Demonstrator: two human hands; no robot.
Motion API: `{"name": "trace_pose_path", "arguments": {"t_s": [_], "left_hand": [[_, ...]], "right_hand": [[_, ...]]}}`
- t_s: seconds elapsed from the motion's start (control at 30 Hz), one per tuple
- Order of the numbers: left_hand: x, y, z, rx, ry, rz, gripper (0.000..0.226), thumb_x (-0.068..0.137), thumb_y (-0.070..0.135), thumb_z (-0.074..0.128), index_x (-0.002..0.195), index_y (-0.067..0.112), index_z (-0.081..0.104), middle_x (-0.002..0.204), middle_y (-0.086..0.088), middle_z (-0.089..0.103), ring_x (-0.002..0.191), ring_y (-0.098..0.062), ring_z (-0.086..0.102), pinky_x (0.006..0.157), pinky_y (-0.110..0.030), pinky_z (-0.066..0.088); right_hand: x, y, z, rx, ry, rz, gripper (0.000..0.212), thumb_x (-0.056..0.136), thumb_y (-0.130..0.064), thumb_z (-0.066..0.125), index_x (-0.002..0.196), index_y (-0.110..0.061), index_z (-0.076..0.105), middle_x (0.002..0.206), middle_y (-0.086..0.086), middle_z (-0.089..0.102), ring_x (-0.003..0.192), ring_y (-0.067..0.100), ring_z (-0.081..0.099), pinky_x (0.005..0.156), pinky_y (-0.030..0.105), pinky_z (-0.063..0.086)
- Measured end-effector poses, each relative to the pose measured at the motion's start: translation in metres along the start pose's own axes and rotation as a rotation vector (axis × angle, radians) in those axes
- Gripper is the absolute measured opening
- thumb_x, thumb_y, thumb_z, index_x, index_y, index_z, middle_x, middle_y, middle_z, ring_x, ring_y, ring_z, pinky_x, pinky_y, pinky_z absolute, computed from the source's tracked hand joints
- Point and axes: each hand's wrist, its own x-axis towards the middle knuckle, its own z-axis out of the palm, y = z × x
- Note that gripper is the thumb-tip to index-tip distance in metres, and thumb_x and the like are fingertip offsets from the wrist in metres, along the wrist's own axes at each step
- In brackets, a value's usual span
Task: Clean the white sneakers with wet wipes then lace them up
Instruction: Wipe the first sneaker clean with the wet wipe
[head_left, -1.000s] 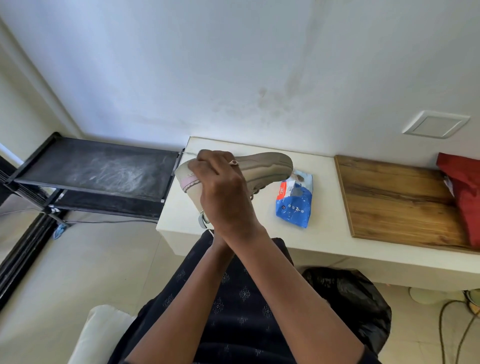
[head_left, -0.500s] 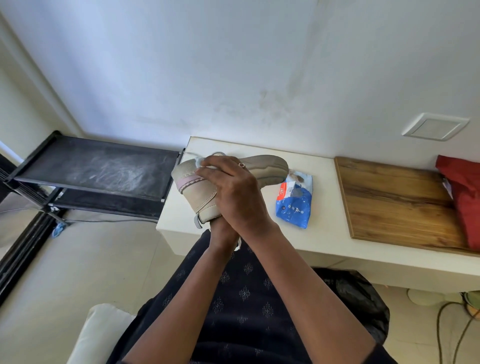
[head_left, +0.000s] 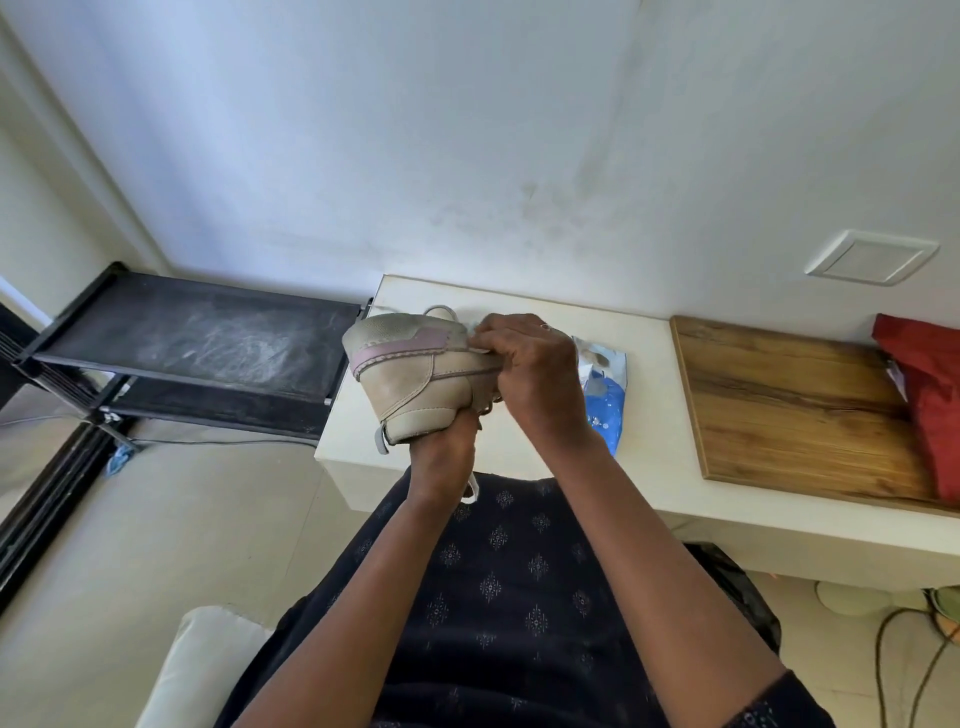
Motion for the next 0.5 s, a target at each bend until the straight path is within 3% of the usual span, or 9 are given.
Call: {"name": "trace_pose_path", "arguments": {"t_s": [0.1, 0.23, 0.33, 0.5], "left_hand": [[-0.003, 0.005, -0.003, -0.005, -0.032, -0.005, 0.025, 0.078, 0.011, 0.054, 0.057, 0.014, 0.04, 0.043, 0.011, 0.038, 0.044, -0.007, 0.037, 0.045, -0.019, 0.031], [0.001, 0.012, -0.005, 0.03, -0.099, 0.082, 0.009, 0.062, 0.014, 0.046, 0.054, 0.016, 0.041, 0.048, 0.008, 0.039, 0.043, -0.003, 0.034, 0.052, -0.027, 0.029], [0.009, 0.013, -0.011, 0.032, -0.187, 0.138, 0.022, 0.059, 0.009, 0.044, 0.043, 0.025, 0.045, 0.041, 0.011, 0.036, 0.043, -0.005, 0.029, 0.053, -0.029, 0.022], [0.01, 0.018, -0.012, -0.083, -0.191, 0.22, 0.031, 0.061, 0.004, 0.045, 0.048, 0.03, 0.055, 0.046, 0.013, 0.046, 0.047, -0.003, 0.037, 0.052, -0.024, 0.03]], "right_hand": [[-0.001, 0.006, -0.005, -0.052, 0.021, 0.022, 0.033, 0.069, -0.003, 0.04, 0.072, 0.001, 0.073, 0.075, 0.011, 0.071, 0.069, 0.027, 0.066, 0.067, 0.026, 0.049], [-0.001, -0.01, -0.001, 0.055, 0.081, 0.12, 0.038, 0.055, 0.02, 0.049, 0.076, 0.0, 0.074, 0.079, 0.01, 0.072, 0.074, 0.025, 0.068, 0.072, 0.018, 0.046], [0.0, -0.023, 0.0, 0.142, 0.155, 0.121, 0.038, 0.061, 0.024, 0.052, 0.081, 0.0, 0.074, 0.085, 0.009, 0.072, 0.08, 0.022, 0.068, 0.077, 0.019, 0.051], [0.004, -0.035, 0.0, 0.108, 0.161, 0.054, 0.038, 0.061, 0.024, 0.051, 0.082, 0.002, 0.073, 0.087, 0.012, 0.072, 0.082, 0.025, 0.067, 0.08, 0.024, 0.05]]}}
